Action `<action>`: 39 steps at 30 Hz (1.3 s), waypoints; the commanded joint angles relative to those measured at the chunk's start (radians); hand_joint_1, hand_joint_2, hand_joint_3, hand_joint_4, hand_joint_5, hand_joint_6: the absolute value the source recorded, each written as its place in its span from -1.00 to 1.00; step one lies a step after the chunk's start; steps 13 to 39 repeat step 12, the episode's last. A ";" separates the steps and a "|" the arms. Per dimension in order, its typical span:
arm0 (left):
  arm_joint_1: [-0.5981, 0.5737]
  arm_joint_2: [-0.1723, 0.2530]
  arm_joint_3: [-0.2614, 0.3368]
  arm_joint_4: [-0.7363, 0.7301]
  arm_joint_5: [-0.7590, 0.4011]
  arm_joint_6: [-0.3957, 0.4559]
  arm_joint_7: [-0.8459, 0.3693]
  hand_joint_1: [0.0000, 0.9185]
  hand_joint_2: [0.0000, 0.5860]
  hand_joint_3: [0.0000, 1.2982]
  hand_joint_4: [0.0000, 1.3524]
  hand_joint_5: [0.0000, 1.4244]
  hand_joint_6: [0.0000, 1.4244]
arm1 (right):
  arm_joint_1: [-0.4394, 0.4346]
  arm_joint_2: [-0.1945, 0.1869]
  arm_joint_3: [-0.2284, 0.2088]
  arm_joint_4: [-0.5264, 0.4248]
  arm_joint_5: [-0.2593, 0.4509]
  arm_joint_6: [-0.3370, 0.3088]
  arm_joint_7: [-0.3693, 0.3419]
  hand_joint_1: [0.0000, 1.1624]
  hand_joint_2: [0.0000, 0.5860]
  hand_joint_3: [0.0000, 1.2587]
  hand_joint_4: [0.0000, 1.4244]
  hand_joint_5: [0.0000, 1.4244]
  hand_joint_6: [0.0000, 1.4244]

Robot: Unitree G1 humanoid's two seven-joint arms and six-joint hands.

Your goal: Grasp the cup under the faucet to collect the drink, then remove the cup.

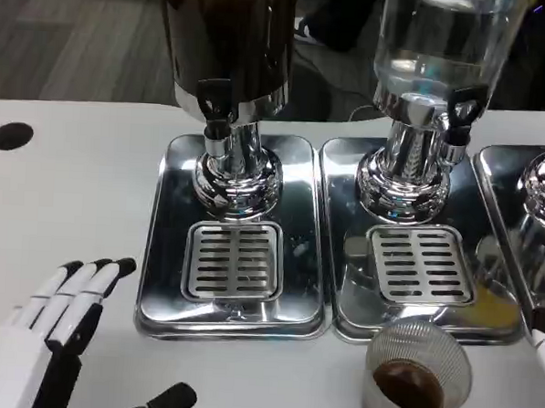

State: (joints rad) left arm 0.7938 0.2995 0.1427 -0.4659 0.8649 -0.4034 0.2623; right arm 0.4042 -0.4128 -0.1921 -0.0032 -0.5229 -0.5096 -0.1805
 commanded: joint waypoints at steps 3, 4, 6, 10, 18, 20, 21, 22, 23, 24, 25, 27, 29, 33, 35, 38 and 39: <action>0.006 -0.050 -0.021 -0.039 0.031 0.036 0.020 -1.00 -0.66 -0.81 -0.95 -0.88 -0.61 | 0.001 -0.011 0.013 0.010 -0.004 0.009 -0.006 0.43 0.70 -0.81 -0.99 -0.98 -1.00; 0.009 -0.054 -0.024 -0.041 0.037 0.037 0.022 -1.00 -0.66 -0.81 -0.95 -0.88 -0.61 | 0.005 -0.010 0.013 0.007 -0.009 0.007 -0.011 0.43 0.70 -0.81 -0.99 -0.98 -1.00; 0.014 -0.060 -0.030 -0.044 0.047 0.039 0.025 -1.00 -0.65 -0.81 -0.95 -0.88 -0.61 | 0.003 -0.016 0.015 0.005 -0.021 0.012 -0.013 0.41 0.68 -0.79 -0.98 -0.98 -1.00; 0.021 -0.065 -0.038 -0.050 0.065 0.041 0.027 -1.00 -0.64 -0.81 -0.95 -0.88 -0.61 | 0.001 -0.031 0.015 -0.003 -0.044 0.016 -0.010 0.40 0.68 -0.79 -0.97 -0.98 -1.00; 0.019 -0.065 -0.046 -0.053 0.074 0.045 0.023 -1.00 -0.64 -0.81 -0.95 -0.87 -0.61 | 0.001 -0.040 0.015 -0.008 -0.052 0.019 -0.004 0.38 0.67 -0.78 -0.95 -0.98 -1.00; 0.019 -0.065 -0.046 -0.053 0.074 0.045 0.023 -1.00 -0.64 -0.81 -0.95 -0.87 -0.61 | 0.001 -0.040 0.015 -0.008 -0.052 0.019 -0.004 0.38 0.67 -0.78 -0.95 -0.98 -1.00; 0.019 -0.065 -0.046 -0.053 0.074 0.045 0.023 -1.00 -0.64 -0.81 -0.95 -0.87 -0.61 | 0.001 -0.040 0.015 -0.008 -0.052 0.019 -0.004 0.38 0.67 -0.78 -0.95 -0.98 -1.00; 0.019 -0.065 -0.046 -0.053 0.074 0.045 0.023 -1.00 -0.64 -0.81 -0.95 -0.87 -0.61 | 0.001 -0.040 0.015 -0.008 -0.052 0.019 -0.004 0.38 0.67 -0.78 -0.95 -0.98 -1.00; 0.019 -0.065 -0.046 -0.053 0.074 0.045 0.023 -1.00 -0.64 -0.81 -0.95 -0.87 -0.61 | 0.001 -0.040 0.015 -0.008 -0.052 0.019 -0.004 0.38 0.67 -0.78 -0.95 -0.98 -1.00; 0.019 -0.065 -0.046 -0.053 0.074 0.045 0.023 -1.00 -0.64 -0.81 -0.95 -0.87 -0.61 | 0.001 -0.040 0.015 -0.008 -0.052 0.019 -0.004 0.38 0.67 -0.78 -0.95 -0.98 -1.00; 0.019 -0.065 -0.046 -0.053 0.074 0.045 0.023 -1.00 -0.64 -0.81 -0.95 -0.87 -0.61 | 0.001 -0.040 0.015 -0.008 -0.052 0.019 -0.004 0.38 0.67 -0.78 -0.95 -0.98 -1.00; 0.019 -0.065 -0.046 -0.053 0.074 0.045 0.023 -1.00 -0.64 -0.81 -0.95 -0.87 -0.61 | 0.001 -0.040 0.015 -0.008 -0.052 0.019 -0.004 0.38 0.67 -0.78 -0.95 -0.98 -1.00; 0.019 -0.065 -0.046 -0.053 0.074 0.045 0.023 -1.00 -0.64 -0.81 -0.95 -0.87 -0.61 | 0.001 -0.040 0.015 -0.008 -0.052 0.019 -0.004 0.38 0.67 -0.78 -0.95 -0.98 -1.00; 0.019 -0.065 -0.046 -0.053 0.074 0.045 0.023 -1.00 -0.64 -0.81 -0.95 -0.87 -0.61 | 0.001 -0.040 0.015 -0.008 -0.052 0.019 -0.004 0.38 0.67 -0.78 -0.95 -0.98 -1.00; 0.019 -0.065 -0.046 -0.053 0.074 0.045 0.023 -1.00 -0.64 -0.81 -0.95 -0.87 -0.61 | 0.001 -0.040 0.015 -0.008 -0.052 0.019 -0.004 0.38 0.67 -0.78 -0.95 -0.98 -1.00; 0.019 -0.065 -0.046 -0.053 0.074 0.045 0.023 -1.00 -0.64 -0.81 -0.95 -0.87 -0.61 | 0.001 -0.040 0.015 -0.008 -0.052 0.019 -0.004 0.38 0.67 -0.78 -0.95 -0.98 -1.00; 0.019 -0.065 -0.046 -0.053 0.074 0.045 0.023 -1.00 -0.64 -0.81 -0.95 -0.87 -0.61 | 0.001 -0.040 0.015 -0.008 -0.052 0.019 -0.004 0.38 0.67 -0.78 -0.95 -0.98 -1.00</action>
